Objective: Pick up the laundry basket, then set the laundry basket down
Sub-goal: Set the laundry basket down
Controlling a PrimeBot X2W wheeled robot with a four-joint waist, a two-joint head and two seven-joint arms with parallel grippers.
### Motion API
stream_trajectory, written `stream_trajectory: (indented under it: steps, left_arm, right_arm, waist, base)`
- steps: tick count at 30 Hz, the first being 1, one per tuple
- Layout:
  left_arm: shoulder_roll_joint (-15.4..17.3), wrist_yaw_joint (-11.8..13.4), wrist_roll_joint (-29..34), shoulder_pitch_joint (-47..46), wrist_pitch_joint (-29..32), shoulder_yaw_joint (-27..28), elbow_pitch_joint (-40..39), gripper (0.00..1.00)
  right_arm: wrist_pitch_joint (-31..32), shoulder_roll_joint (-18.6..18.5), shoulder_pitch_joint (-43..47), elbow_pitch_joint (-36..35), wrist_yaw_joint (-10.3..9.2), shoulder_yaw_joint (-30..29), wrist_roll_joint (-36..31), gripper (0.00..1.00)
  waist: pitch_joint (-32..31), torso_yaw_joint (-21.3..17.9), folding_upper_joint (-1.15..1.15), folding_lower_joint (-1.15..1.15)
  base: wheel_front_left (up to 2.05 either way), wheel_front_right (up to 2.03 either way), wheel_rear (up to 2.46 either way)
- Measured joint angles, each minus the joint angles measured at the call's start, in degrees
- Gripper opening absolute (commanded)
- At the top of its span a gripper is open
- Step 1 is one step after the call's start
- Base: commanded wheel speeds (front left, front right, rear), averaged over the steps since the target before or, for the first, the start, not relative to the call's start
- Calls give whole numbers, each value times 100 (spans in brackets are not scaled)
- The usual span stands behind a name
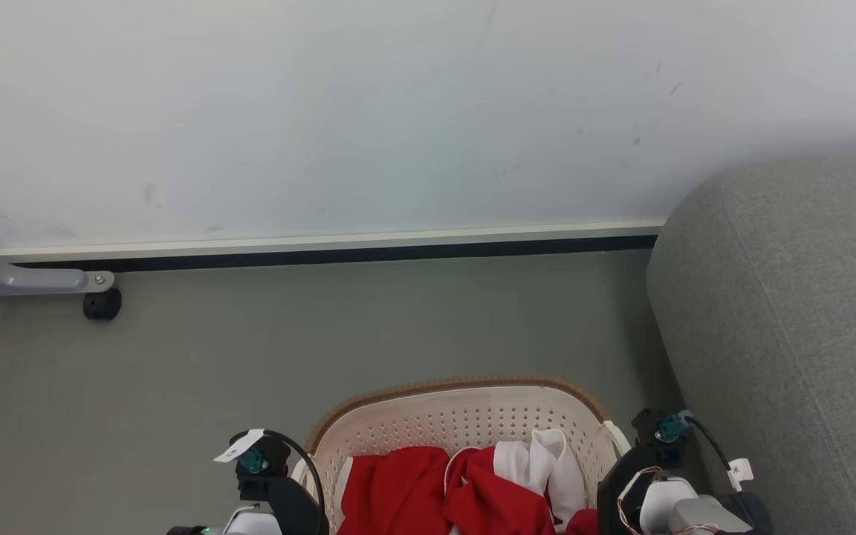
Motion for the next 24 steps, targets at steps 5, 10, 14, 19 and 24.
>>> stream_trajectory:
  steps: [5,10,14,19,24]
  left_arm:
    - [0,0,-8,-5,-10,0,0,0]
    - [0,1,-8,-26,-58,-4,0,0]
    - [0,3,-8,-69,-110,-12,0,0]
    - [3,8,-5,-252,-175,-35,-9,0]
    - [9,24,10,-394,-236,-48,-18,0]
  right_arm:
    - [-9,-1,-24,4,0,20,0,0]
    - [-57,-4,-42,7,0,31,0,0]
    - [-104,-7,-119,13,2,35,0,0]
    - [-178,-24,-258,14,4,35,0,0]
    - [-244,-33,-382,13,4,34,0,0]
  waist:
    - [100,-4,0,0]
    - [227,-13,0,0]
    - [364,-24,0,0]
    - [606,-38,0,0]
    - [843,-46,0,1]
  base:
    - [0,0,0]
    - [0,0,0]
    - [0,0,0]
    - [0,0,0]
    - [0,0,0]
